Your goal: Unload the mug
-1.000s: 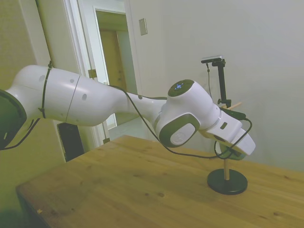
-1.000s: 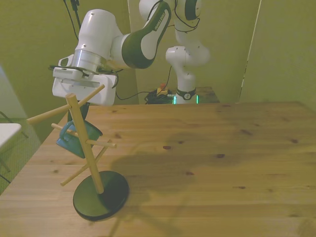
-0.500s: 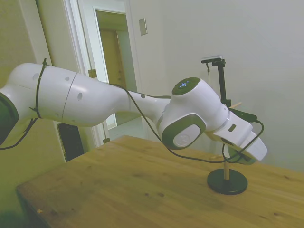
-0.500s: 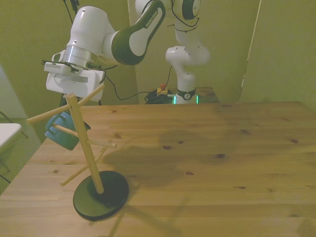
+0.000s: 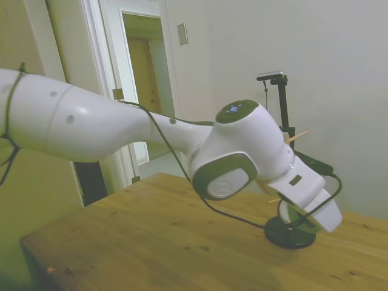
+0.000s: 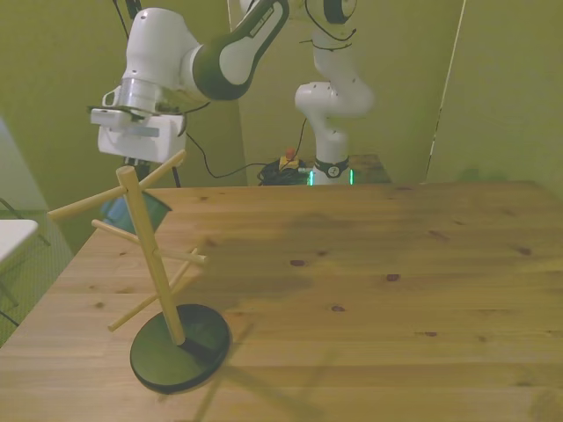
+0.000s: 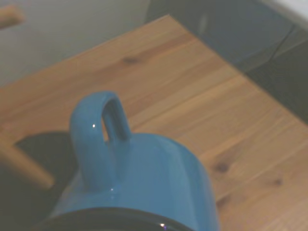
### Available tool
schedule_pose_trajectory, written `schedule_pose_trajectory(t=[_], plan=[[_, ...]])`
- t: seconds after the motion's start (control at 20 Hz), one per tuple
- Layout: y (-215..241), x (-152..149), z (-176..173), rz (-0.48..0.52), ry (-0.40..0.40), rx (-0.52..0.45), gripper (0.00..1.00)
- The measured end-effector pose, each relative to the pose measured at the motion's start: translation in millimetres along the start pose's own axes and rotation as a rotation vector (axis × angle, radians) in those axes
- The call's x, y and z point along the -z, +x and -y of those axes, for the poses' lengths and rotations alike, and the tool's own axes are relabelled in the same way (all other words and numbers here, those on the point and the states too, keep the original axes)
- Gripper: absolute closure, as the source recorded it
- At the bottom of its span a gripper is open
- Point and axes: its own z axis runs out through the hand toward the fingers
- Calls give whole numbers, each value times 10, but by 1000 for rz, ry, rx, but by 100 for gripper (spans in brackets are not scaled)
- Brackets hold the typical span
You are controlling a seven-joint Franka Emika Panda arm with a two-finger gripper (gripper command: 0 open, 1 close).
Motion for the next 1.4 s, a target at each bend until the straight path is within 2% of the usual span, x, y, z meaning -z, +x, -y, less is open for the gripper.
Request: schedule_pose_trajectory(t=[0.15,0.3,0.45,0.6,0.9,1.15,1.4], plan=[[-542,287,-86,169,-36,71,100],[-1265,432,-51,294,-83,186,100],[-1959,334,203,365,-124,246,100],[-2411,61,501,420,-173,265,100],[-2689,-315,929,519,-273,247,100],[-2688,-514,1063,568,-361,195,100],[-2642,-754,1109,589,-411,171,100]])
